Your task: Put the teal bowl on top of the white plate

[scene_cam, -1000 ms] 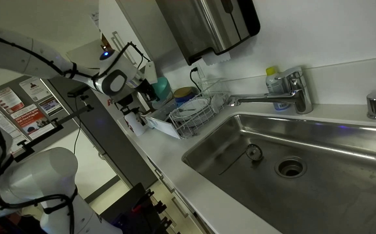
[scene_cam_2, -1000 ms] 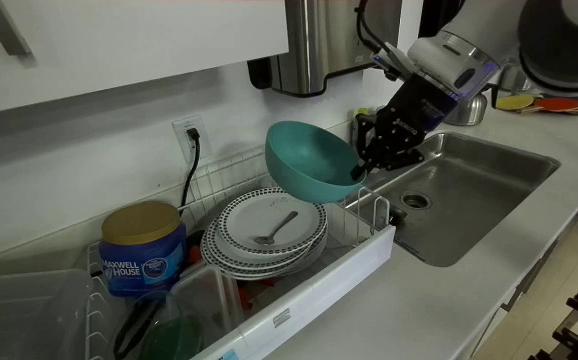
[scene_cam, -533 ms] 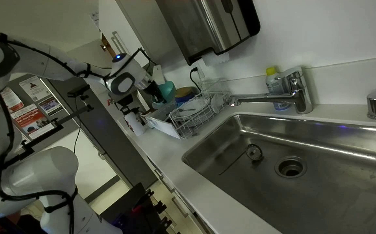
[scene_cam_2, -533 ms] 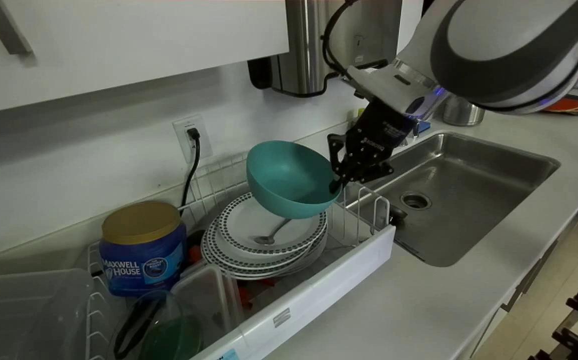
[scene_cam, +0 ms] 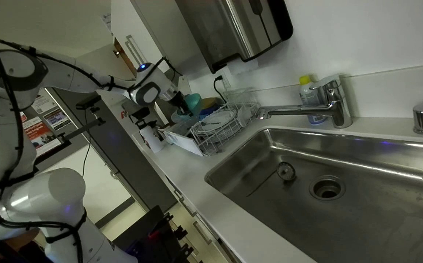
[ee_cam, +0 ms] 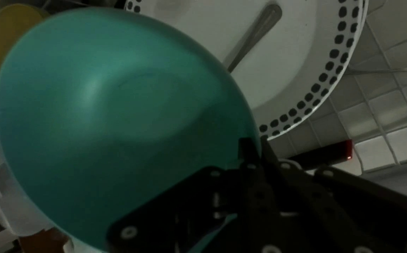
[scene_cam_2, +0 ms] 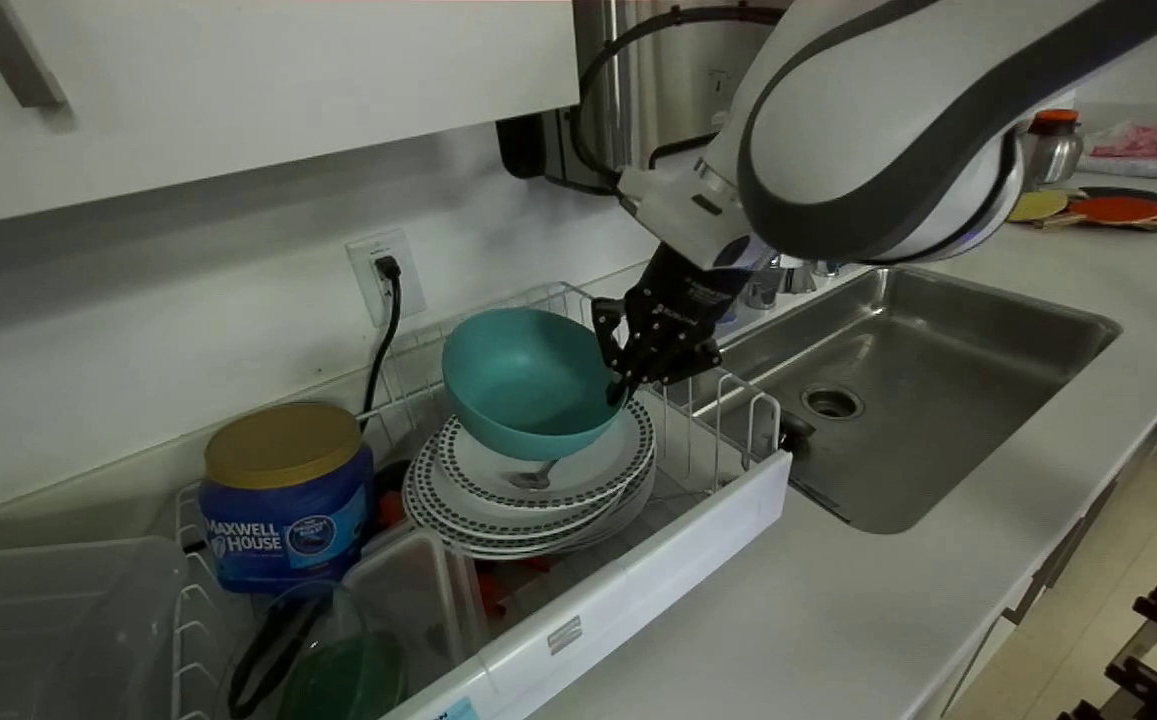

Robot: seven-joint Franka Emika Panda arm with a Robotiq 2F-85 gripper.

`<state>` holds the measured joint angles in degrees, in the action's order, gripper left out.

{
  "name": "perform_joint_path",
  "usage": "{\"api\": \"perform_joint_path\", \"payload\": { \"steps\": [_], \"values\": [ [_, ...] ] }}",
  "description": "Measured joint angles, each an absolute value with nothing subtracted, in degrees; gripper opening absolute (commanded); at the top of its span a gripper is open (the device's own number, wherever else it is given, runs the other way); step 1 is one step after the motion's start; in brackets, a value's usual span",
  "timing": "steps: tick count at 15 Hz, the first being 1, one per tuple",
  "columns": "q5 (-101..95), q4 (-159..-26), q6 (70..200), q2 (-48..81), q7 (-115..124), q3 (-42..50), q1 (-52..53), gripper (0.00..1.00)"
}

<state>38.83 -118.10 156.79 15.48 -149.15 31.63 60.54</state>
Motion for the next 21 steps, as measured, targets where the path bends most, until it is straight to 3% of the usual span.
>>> {"api": "perform_joint_path", "payload": {
  "steps": [8, 9, 10, 12, 21],
  "values": [
    [36.11, -108.19, 156.97, 28.64, -147.74, 19.23, 44.27, 0.01],
    [32.15, -106.99, 157.24, 28.77, -145.19, 14.70, 39.90, 0.06],
    [28.20, -106.04, 157.18, 28.79, -142.83, 10.28, 35.59, 0.31],
    [20.94, -105.31, 157.16, 28.81, -138.70, 2.44, 27.76, 0.36],
    [12.40, -108.26, 157.16, 23.54, -131.39, -17.26, 10.82, 0.99]
  ]
}}
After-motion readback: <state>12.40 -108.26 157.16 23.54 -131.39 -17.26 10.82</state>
